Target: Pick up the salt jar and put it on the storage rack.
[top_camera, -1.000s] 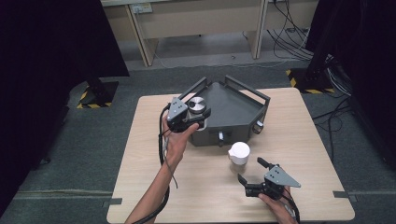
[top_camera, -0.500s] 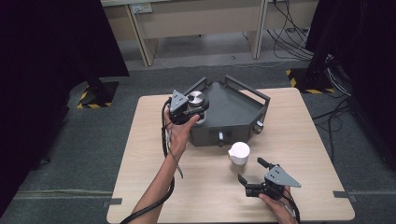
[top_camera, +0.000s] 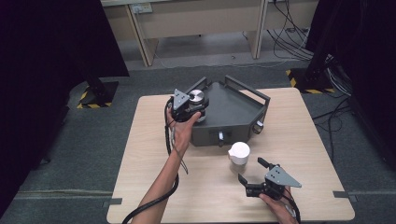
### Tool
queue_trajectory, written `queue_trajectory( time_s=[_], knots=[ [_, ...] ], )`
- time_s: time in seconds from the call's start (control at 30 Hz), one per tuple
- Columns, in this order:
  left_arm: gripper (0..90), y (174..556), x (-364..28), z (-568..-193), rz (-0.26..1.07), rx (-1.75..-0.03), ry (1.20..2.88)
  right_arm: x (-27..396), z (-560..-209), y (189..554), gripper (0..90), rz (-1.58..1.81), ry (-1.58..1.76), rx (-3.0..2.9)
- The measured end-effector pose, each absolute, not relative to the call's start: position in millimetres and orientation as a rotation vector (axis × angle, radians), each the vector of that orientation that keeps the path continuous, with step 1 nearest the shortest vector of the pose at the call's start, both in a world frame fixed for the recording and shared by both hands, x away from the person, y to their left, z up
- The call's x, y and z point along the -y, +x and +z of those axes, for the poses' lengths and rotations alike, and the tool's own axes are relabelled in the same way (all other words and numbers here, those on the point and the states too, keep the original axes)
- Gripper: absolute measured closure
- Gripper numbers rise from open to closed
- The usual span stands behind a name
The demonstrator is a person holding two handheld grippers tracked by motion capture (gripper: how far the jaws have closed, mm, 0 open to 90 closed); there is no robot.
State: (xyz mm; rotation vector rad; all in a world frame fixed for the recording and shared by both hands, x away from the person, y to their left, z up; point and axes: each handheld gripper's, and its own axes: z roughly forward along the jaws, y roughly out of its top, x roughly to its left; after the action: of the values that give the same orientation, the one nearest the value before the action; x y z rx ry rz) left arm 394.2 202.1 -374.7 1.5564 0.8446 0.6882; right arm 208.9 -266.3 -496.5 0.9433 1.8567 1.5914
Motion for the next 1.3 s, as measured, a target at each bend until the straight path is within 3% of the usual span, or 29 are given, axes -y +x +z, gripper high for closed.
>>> queue_trajectory(
  time_s=[1.3],
  knots=[
    [29.1,397,-188,-386,0.723,-0.891,1.547,267,-496,209,0.9,1.595,0.937,-1.855]
  ],
)
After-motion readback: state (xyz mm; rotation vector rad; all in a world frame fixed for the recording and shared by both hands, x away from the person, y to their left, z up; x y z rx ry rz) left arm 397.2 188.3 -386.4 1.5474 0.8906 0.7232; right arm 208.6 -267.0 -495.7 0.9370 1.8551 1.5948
